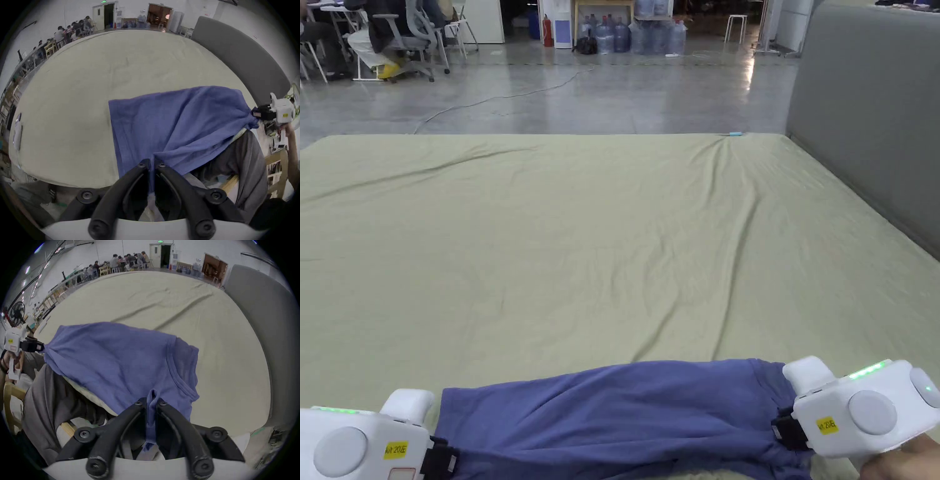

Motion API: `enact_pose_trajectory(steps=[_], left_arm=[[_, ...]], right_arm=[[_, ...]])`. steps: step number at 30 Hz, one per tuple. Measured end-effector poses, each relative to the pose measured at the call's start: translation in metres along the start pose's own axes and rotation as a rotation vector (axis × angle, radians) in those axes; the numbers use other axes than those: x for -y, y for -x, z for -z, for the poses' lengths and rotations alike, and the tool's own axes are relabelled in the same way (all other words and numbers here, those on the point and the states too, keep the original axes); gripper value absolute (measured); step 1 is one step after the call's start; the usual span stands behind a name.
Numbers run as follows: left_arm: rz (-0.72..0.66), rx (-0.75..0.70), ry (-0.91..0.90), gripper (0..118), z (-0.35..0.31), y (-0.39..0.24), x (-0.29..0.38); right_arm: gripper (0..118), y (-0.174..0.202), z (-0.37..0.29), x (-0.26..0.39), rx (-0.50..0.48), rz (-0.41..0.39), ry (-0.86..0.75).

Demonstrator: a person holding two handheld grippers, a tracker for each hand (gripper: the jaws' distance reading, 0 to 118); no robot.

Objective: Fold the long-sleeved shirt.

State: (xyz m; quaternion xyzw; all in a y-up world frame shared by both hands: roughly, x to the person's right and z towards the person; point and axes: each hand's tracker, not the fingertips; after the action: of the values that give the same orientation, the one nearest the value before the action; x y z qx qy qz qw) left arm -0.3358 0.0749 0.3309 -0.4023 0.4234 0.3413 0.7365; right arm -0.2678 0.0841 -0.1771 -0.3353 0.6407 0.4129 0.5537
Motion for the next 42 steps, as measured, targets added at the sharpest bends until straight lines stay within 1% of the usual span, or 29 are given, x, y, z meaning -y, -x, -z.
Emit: enact_pose_trajectory(steps=[3,6,7,8,9,10,11,12,13,14,15,16,17,18,19,20,21,22,23,25,28,29,32,33,34,36,37,40,42], left_arm=[[-0.042,0.009,0.011,0,0.008,0.003,0.001],[-0.048,0.006,0.033,0,0.015,0.001,0.003],[-0.045,0.012,0.041,0,0.017,0.000,0.003],[-0.045,0.010,0.041,0,0.016,-0.002,0.003],[-0.043,0.004,0.036,12,0.013,-0.004,0.003],[-0.041,-0.004,0.023,28,0.009,-0.005,0.001],[-0.043,-0.004,0.001,51,0.004,-0.005,-0.002],[-0.050,0.010,-0.027,86,-0.001,-0.005,-0.006],[-0.066,0.030,-0.067,99,-0.008,-0.004,-0.011],[-0.083,0.048,-0.120,101,-0.018,-0.005,-0.018],[-0.095,0.054,-0.151,100,-0.025,-0.007,-0.024],[-0.107,0.050,-0.179,100,-0.033,-0.010,-0.033],[-0.107,0.039,-0.192,98,-0.038,-0.013,-0.041],[-0.096,0.011,-0.212,81,-0.044,-0.017,-0.047],[-0.066,-0.032,-0.245,49,-0.050,-0.024,-0.053],[-0.016,-0.078,-0.276,2,-0.055,-0.032,-0.058],[0.026,-0.102,-0.277,0,-0.056,-0.038,-0.061],[0.060,-0.113,-0.300,0,-0.060,-0.043,-0.060],[0.063,-0.106,-0.297,0,-0.064,-0.045,-0.060],[0.049,-0.034,-0.297,0,-0.067,-0.043,-0.061],[-0.025,0.010,-0.289,0,-0.067,-0.027,-0.056],[-0.061,0.023,-0.287,0,-0.063,-0.018,-0.056],[-0.237,0.144,-0.197,0,-0.047,0.023,-0.045],[-0.314,0.189,-0.179,11,-0.040,0.038,-0.039],[-0.360,0.225,-0.163,39,-0.032,0.051,-0.034],[-0.447,0.262,-0.125,111,-0.011,0.074,-0.020],[-0.478,0.277,-0.119,117,-0.005,0.083,-0.013],[-0.587,0.372,-0.038,116,0.021,0.106,0.004],[-0.622,0.409,-0.022,115,0.036,0.113,0.016]], right_arm=[[5,-0.004,0.006,0.001,-0.009,0.012,0.019],[7,-0.005,0.010,0.001,-0.010,0.011,0.034],[11,-0.004,0.008,0.002,-0.005,0.014,0.031],[20,-0.005,0.005,0.000,0.001,0.022,0.023],[50,-0.006,0.002,-0.002,0.019,0.027,0.017],[75,-0.007,-0.003,-0.004,0.036,0.040,0.004],[94,-0.009,-0.010,-0.007,0.050,0.053,-0.020],[97,-0.009,-0.018,-0.010,0.056,0.065,-0.054],[97,-0.008,-0.028,-0.016,0.051,0.073,-0.096],[97,-0.004,-0.037,-0.023,0.058,0.094,-0.143],[97,-0.002,-0.043,-0.028,0.063,0.106,-0.167],[93,0.004,-0.051,-0.037,0.056,0.121,-0.196],[79,0.009,-0.056,-0.044,0.048,0.132,-0.216],[39,0.014,-0.061,-0.051,0.047,0.137,-0.238],[5,0.022,-0.064,-0.059,0.052,0.137,-0.262],[0,0.030,-0.067,-0.066,0.063,0.132,-0.264],[0,0.035,-0.069,-0.070,0.056,0.124,-0.279],[0,0.040,-0.072,-0.075,0.036,0.107,-0.304],[0,0.046,-0.072,-0.079,0.017,0.088,-0.315],[0,0.057,-0.072,-0.085,0.019,0.093,-0.319],[0,0.069,-0.071,-0.088,0.015,0.084,-0.336],[0,0.071,-0.071,-0.087,0.003,0.094,-0.345],[0,0.079,-0.071,-0.079,-0.094,0.144,-0.359],[0,0.083,-0.071,-0.075,-0.107,0.144,-0.368],[0,0.086,-0.071,-0.072,-0.118,0.144,-0.371],[0,0.093,-0.069,-0.066,-0.143,0.145,-0.367],[0,0.096,-0.069,-0.065,-0.156,0.148,-0.368],[0,0.099,-0.068,-0.062,-0.236,0.178,-0.364],[0,0.102,-0.071,-0.061,-0.243,0.177,-0.373]])
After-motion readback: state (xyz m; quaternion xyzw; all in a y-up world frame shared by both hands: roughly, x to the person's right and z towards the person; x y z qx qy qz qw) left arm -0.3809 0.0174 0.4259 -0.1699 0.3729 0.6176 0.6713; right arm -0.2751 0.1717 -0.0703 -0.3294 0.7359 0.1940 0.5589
